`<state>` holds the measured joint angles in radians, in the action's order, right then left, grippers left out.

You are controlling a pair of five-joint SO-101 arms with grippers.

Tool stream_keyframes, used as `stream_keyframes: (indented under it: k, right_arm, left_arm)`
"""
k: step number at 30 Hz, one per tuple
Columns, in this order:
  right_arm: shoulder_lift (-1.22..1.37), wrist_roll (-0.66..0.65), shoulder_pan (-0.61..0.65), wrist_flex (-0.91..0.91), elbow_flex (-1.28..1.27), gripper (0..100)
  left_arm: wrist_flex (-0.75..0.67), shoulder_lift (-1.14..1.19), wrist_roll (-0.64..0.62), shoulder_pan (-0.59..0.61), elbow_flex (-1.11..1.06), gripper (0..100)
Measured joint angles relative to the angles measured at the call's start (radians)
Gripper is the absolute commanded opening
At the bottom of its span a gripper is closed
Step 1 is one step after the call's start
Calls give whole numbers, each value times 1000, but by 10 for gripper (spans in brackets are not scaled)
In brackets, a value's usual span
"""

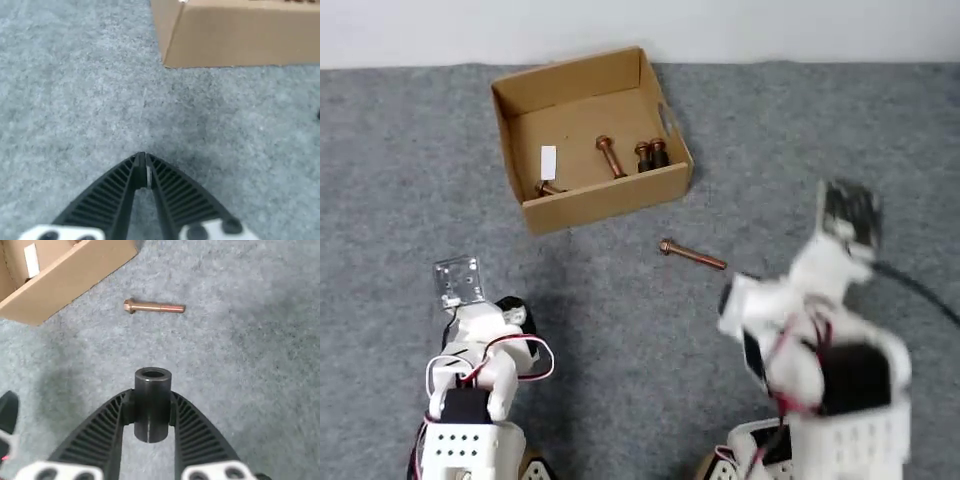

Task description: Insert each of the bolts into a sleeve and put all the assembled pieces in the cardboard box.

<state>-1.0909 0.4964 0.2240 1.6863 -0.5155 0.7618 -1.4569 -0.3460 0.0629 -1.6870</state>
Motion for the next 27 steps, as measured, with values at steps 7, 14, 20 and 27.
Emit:
stream_keyframes:
  k: [7,14,20,27]
  right_arm:
    - [-528,-95,-32,-97,-381,8]
    - [-694,-152,-32,-127,-480,8]
    - [-692,-138,-31,-129,-483,8]
    - [-723,-138,-28,-129,-517,8]
  left_arm:
    - [190,8,28,-3,186,6]
    - [456,23,-3,-11,494,6]
    - [652,299,-143,-23,806,6]
    - [918,847,-430,-230,1310,6]
